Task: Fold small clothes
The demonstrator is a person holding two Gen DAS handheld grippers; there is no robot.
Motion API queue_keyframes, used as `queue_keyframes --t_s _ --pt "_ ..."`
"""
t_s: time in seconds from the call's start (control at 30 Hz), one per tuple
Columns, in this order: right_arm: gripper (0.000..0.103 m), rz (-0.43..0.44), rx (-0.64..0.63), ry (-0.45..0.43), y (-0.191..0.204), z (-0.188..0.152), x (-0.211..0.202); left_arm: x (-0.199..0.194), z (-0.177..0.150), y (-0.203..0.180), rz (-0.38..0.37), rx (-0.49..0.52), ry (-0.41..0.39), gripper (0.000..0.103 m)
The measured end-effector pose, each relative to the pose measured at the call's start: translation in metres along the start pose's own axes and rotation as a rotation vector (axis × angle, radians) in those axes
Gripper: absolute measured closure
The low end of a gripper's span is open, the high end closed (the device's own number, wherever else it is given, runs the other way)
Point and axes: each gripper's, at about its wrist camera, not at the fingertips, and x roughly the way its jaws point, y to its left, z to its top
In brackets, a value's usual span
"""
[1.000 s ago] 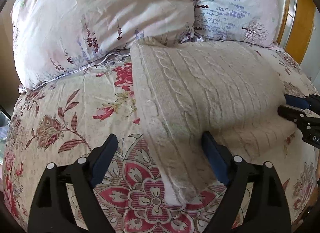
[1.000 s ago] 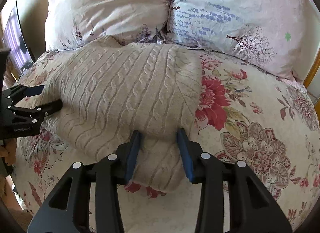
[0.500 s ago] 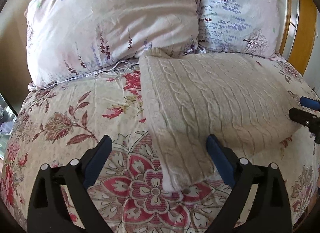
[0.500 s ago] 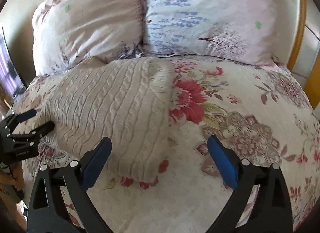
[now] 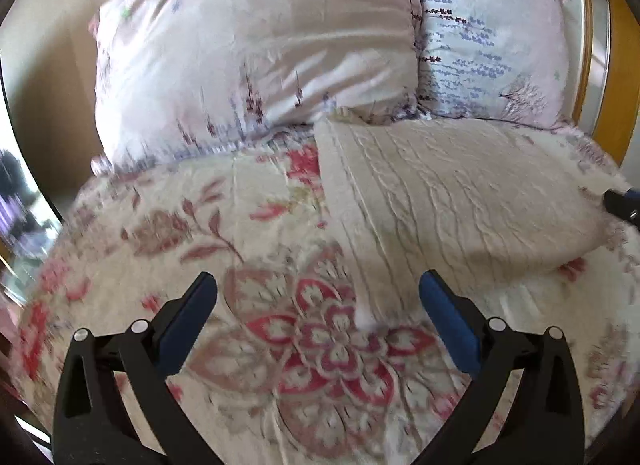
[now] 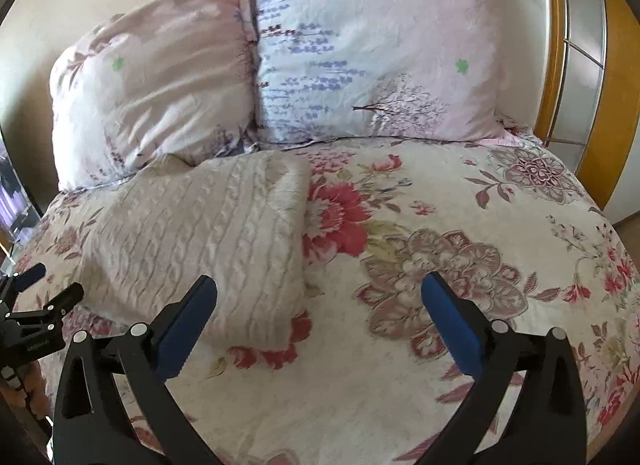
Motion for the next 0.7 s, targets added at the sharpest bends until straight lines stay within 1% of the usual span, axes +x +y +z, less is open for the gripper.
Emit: queue_keyframes --t_s 0.07,0.13,0.2,0.3,0.4,0.57,0.7 --pt "0.001 0.016 -0.011 0.027 0.01 -0.007 0.001 0.002 -0.006 0.003 -0.041 -0.036 0.051 0.002" --pt "0.001 0.037 -0.022 0.049 0.018 -0.013 0.003 0.007 -0.01 0.002 -0.053 -0.053 0.099 0.002" --pt "0.001 0.04 -0.024 0.076 0.026 -0.02 0.006 0.01 -0.015 -0.001 -0.058 -0.055 0.125 0.002" --pt "0.001 0.053 -0.016 0.106 0.034 -0.03 0.011 0.009 -0.02 -0.01 -0.041 -0.025 0.132 0.002" --pt "0.001 0.046 -0.01 0.138 0.038 -0.037 0.016 0.008 -0.023 -0.018 -0.019 0.013 0.13 0.002" --pt "0.001 0.047 -0.001 0.172 0.042 -0.045 0.021 0.011 -0.024 -0.027 -0.031 0.036 0.147 0.002" --pt "0.001 0.031 -0.036 0.183 0.048 -0.049 0.024 0.018 -0.025 -0.029 -0.038 0.025 0.175 0.002"
